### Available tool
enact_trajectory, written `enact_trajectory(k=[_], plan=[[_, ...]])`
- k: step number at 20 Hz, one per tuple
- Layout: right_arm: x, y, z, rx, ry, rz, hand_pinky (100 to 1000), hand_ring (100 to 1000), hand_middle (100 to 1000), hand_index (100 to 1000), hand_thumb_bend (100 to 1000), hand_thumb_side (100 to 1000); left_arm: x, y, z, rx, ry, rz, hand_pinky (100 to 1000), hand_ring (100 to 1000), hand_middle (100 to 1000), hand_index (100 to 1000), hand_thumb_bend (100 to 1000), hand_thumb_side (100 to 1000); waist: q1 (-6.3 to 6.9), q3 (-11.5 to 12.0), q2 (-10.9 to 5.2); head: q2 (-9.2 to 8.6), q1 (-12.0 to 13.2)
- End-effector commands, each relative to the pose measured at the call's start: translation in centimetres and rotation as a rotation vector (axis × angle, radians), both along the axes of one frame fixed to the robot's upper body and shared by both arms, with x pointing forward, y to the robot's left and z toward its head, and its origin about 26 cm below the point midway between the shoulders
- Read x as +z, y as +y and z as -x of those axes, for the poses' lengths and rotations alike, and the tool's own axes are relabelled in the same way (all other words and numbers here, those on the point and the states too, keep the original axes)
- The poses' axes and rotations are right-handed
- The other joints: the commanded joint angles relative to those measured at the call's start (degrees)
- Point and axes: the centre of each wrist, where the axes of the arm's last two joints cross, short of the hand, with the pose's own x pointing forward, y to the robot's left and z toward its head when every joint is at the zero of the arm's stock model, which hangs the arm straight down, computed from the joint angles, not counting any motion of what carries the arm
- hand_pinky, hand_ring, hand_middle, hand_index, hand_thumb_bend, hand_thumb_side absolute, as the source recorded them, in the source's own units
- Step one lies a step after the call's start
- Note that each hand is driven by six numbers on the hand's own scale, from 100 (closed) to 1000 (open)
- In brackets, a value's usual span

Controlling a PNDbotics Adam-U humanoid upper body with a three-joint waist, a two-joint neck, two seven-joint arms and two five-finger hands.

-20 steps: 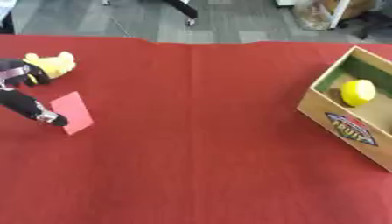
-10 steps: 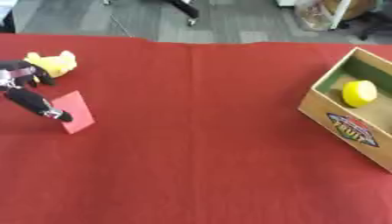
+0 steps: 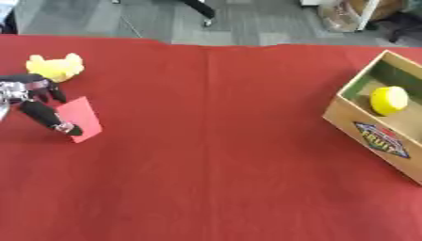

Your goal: Pick up the objects with one hand, pass them to the other hand, and then place them into the box on the other side of the table.

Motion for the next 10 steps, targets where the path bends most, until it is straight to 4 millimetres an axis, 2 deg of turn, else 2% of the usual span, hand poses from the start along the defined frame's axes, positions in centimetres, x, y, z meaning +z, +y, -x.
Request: enact_trajectory(k=[1,7,10], plan=[[0.88,-0.33,0.07,-0.009,-0.022,0.022,878,772,885,950,100,573,1.21,0.14,-0.02,-0.013,-0.011,-0.04,825,823,791,719,731,354,0.16,-0.07,-0.69,-0.29,0.24],[0.68,-0.43,0.08,-0.013,-0.017,0.017,879,772,890,950,100,579,1.26,0.12,0.12,-0.01,0.014,-0.081,823,824,792,706,666,274,0.33,-0.07,-0.67,-0.2,0.38],[0.57,-0.48,0.1,-0.014,-0.014,0.016,880,773,890,950,100,580,1.17,0.12,0.11,-0.001,0.011,-0.078,819,819,785,689,548,255,0.28,-0.05,-0.66,-0.19,0.45]])
